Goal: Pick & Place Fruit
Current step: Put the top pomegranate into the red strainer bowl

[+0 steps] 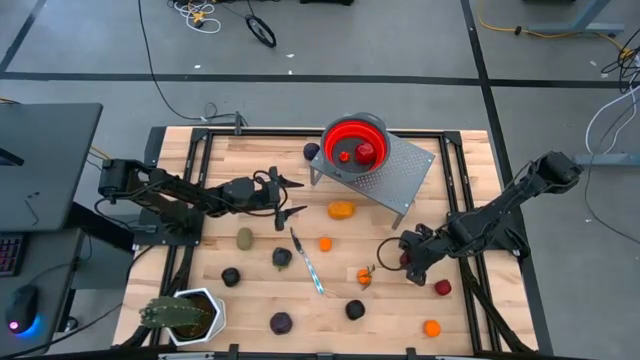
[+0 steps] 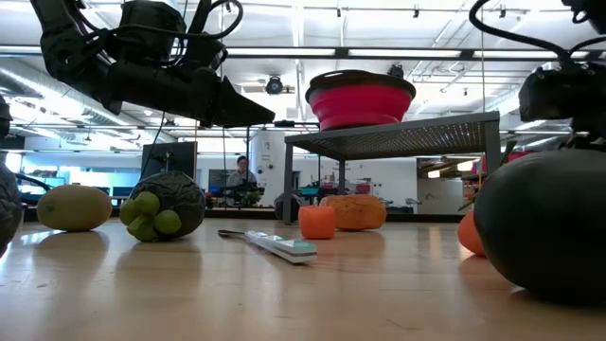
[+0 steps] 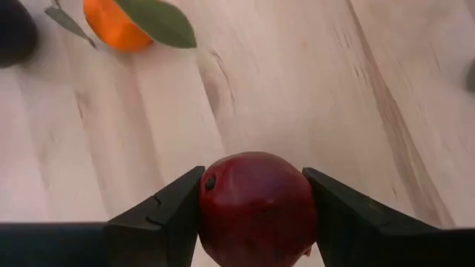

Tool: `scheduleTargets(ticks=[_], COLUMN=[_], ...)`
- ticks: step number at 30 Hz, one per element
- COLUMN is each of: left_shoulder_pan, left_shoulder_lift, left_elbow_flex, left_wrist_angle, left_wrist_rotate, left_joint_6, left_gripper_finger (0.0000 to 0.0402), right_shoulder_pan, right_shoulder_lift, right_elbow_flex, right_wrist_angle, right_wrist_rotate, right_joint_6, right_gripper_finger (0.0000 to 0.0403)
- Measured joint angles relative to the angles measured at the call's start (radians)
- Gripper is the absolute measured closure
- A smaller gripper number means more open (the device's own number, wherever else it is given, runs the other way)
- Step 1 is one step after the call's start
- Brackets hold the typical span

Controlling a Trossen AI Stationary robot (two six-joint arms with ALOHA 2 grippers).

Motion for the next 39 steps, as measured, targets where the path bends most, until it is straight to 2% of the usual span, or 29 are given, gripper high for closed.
scheduleTargets(ticks=[4, 9, 11, 17, 19, 22, 25, 33, 36, 39], left_shoulder_pan=[0.0, 0.0, 0.0, 0.0, 0.0, 0.0, 0.0, 0.0, 0.0, 0.0], left_shoulder_lift=[0.0, 0.0, 0.0, 0.0, 0.0, 0.0, 0.0, 0.0, 0.0, 0.0], left_elbow_flex=[0.0, 0.0, 0.0, 0.0, 0.0, 0.0, 0.0, 0.0, 0.0, 0.0], left_wrist_angle=[0.0, 0.0, 0.0, 0.0, 0.0, 0.0, 0.0, 0.0, 0.0, 0.0], left_wrist_rotate=[0.0, 0.0, 0.0, 0.0, 0.0, 0.0, 0.0, 0.0, 0.0, 0.0], left_joint_6=[0.0, 0.0, 0.0, 0.0, 0.0, 0.0, 0.0, 0.0, 0.0, 0.0], left_gripper_finger=[0.0095, 0.0095, 0.0095, 0.0095, 0.0095, 0.0095, 0.0095, 0.0095, 0.0095, 0.0095], right_shoulder_pan=[-0.018, -0.036, -0.045, -0.103, -0.153, -0.252, -0.368, -0.637, -0.71, -0.765], right_shoulder_lift=[-0.008, -0.038, -0.054, -0.073, -0.073, -0.072, -0.071, -0.039, -0.01, 0.021], right_elbow_flex=[0.058, 0.152, 0.189, 0.271, 0.276, 0.276, 0.276, 0.276, 0.276, 0.276], right_wrist_angle=[0.045, 0.219, 0.276, 0.459, 0.556, 0.703, 0.801, 0.853, 0.901, 0.918], right_wrist_rotate=[0.029, 0.12, 0.207, 0.631, 0.706, 0.699, 0.627, 0.391, 0.288, 0.235], right_joint_6=[-0.067, -0.326, -0.43, -0.777, -0.892, -1.013, -1.047, -1.005, -0.991, -0.976], right_gripper_finger=[0.0184, 0.0184, 0.0184, 0.0184, 0.0184, 0.0184, 0.0184, 0.0184, 0.0183, 0.0177])
